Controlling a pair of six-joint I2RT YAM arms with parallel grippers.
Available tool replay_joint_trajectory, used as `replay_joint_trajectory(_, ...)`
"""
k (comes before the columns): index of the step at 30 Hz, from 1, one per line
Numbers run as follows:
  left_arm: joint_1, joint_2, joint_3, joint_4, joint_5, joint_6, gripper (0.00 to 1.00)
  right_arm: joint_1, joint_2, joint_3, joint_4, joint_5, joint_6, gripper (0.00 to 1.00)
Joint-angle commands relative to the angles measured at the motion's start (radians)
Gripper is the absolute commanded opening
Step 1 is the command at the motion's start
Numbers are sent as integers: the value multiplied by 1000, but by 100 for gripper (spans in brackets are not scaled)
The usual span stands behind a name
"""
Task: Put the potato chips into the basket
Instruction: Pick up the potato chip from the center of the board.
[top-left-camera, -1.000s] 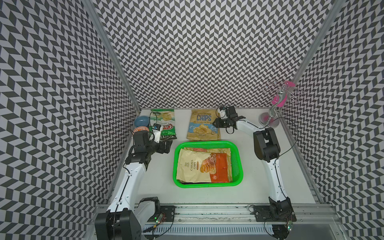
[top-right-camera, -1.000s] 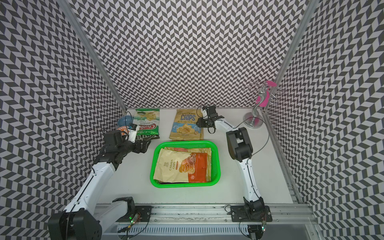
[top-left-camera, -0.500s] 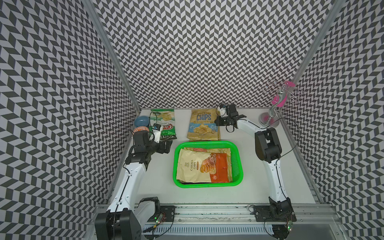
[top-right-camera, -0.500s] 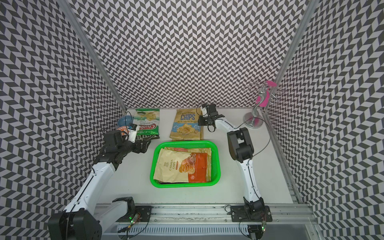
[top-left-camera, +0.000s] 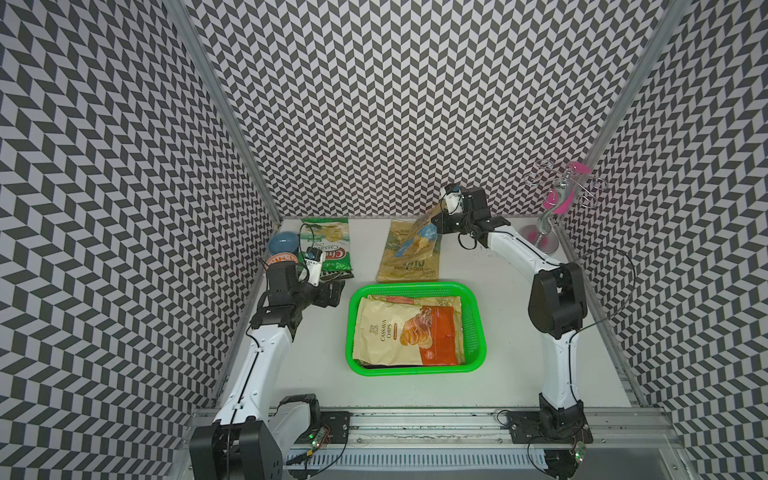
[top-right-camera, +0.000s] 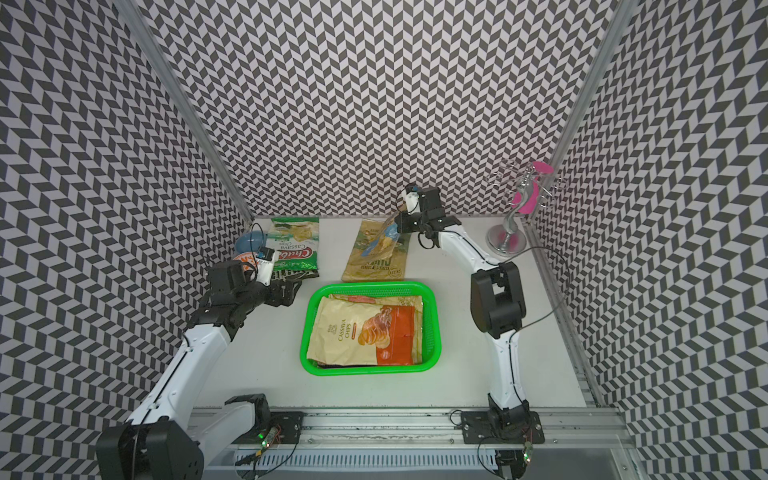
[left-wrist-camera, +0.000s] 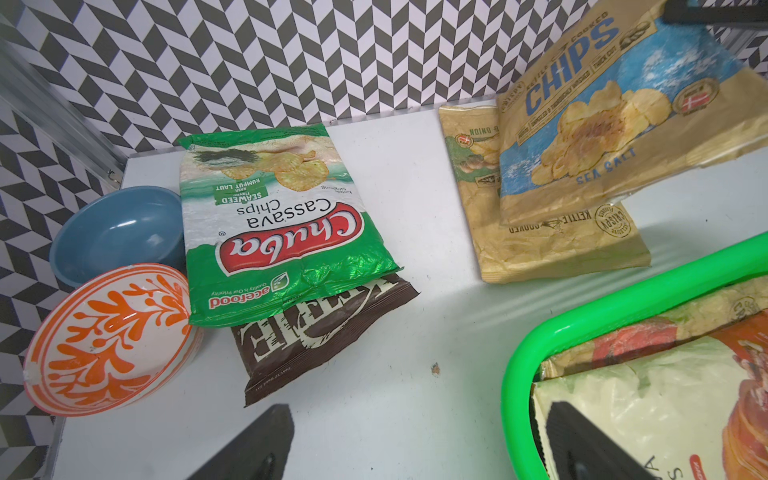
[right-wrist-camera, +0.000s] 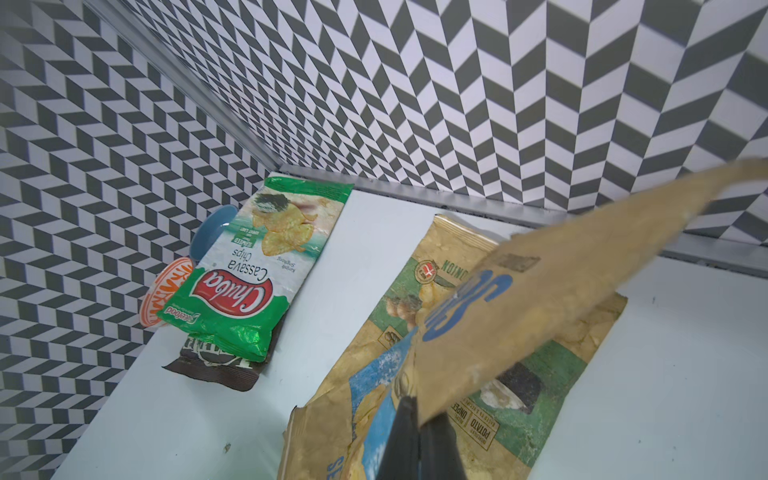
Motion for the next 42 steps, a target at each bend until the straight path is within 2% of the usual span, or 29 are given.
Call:
replay_joint_trajectory(1,5,-4,-3,17,3,-3,99,6,-86,-1,59,28,-38,0)
replay_joint_trajectory(6,5,-7,-2,17,4,-3,99,11,-161,-2,50,47,-40,0)
replay_joint_trajectory(12,5,-7,-1,16,5,-2,99,17,-272,-63,84,78,48,0)
replay_joint_trajectory(17,5,-12,0,16,4,-2,99,28,-431,-221,183,108,160,0)
replay_joint_trajectory(21,5,-14,-1,15,6,-3,99,61,-601,-400,293,185,252,0)
replay_joint_trajectory(25,5,-15,-2,17,7,-2,99,165,-752,-516,354,351,264,0)
replay_joint_trajectory(30,5,-21,-2,19,9,-3,99,387,-856,-590,346,699,251,0)
replay_joint_trajectory(33,4,-21,-1,19,7,-4,99,524,-872,-627,340,890,249,0)
replay_joint_trajectory(42,5,-22,-3,23,-2,-7,99,844,-802,-661,315,1293,233,0)
